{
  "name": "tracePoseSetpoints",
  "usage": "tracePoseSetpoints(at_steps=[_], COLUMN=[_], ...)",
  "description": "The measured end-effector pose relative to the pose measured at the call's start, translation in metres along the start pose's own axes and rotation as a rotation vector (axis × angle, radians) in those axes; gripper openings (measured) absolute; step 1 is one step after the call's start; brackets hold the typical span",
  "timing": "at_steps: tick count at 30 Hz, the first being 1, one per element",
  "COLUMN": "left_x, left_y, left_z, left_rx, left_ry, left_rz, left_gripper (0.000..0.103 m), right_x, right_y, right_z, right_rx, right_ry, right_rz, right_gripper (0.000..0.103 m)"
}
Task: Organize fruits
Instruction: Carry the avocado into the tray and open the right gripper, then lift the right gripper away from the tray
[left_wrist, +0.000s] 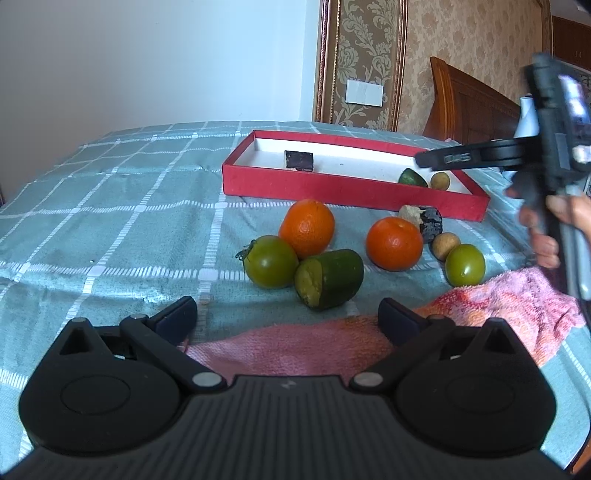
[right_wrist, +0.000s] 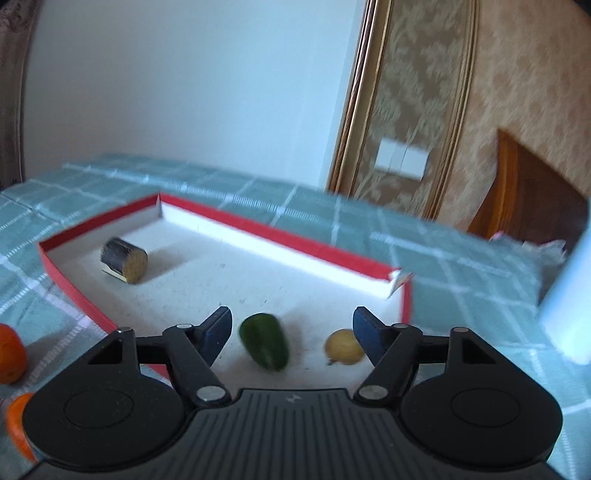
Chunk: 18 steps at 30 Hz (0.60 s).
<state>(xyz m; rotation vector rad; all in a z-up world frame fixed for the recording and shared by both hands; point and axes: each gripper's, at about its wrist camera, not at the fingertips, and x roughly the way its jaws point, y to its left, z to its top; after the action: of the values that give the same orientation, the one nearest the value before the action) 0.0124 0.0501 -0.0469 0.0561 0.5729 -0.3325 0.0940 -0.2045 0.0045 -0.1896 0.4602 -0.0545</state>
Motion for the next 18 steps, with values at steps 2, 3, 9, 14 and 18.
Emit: tracePoseSetpoints(at_steps=[2,3,9,14,18], left_x=[0.000,0.000,-0.002,-0.005,0.003], left_y=[0.000,0.000,-0.012,-0.023,-0.033], left_z=[0.000,0.000,0.002,0.009,0.013], left_rx=[-0.002,-0.003,-0.001,-0.037,-0.030], left_ry=[-0.001,0.000,-0.008,-0.025,0.023], left_rz=[0.001,0.005,0.079,0.092,0.081], left_gripper=[0.103,0.103,0.103,0.098,0.079], right_x=[-0.017,-0.023,-0.030,-0.032,-0.034], right_y=[-0.001,-0.001,0.000,0.009,0.014], right_z=[-0.003,-0.006,-0.019,-0.023,-0.025], right_rx=[0.005,0.008,0.017,-0.020,-0.047], right_ry=[-0.042,-0.058,-0.052,-0.072,-0.078], right_rz=[0.011,0.010,-0.016,-0.041,-0.064], right_gripper=[0.073,0.074,0.082,0.082,0.082])
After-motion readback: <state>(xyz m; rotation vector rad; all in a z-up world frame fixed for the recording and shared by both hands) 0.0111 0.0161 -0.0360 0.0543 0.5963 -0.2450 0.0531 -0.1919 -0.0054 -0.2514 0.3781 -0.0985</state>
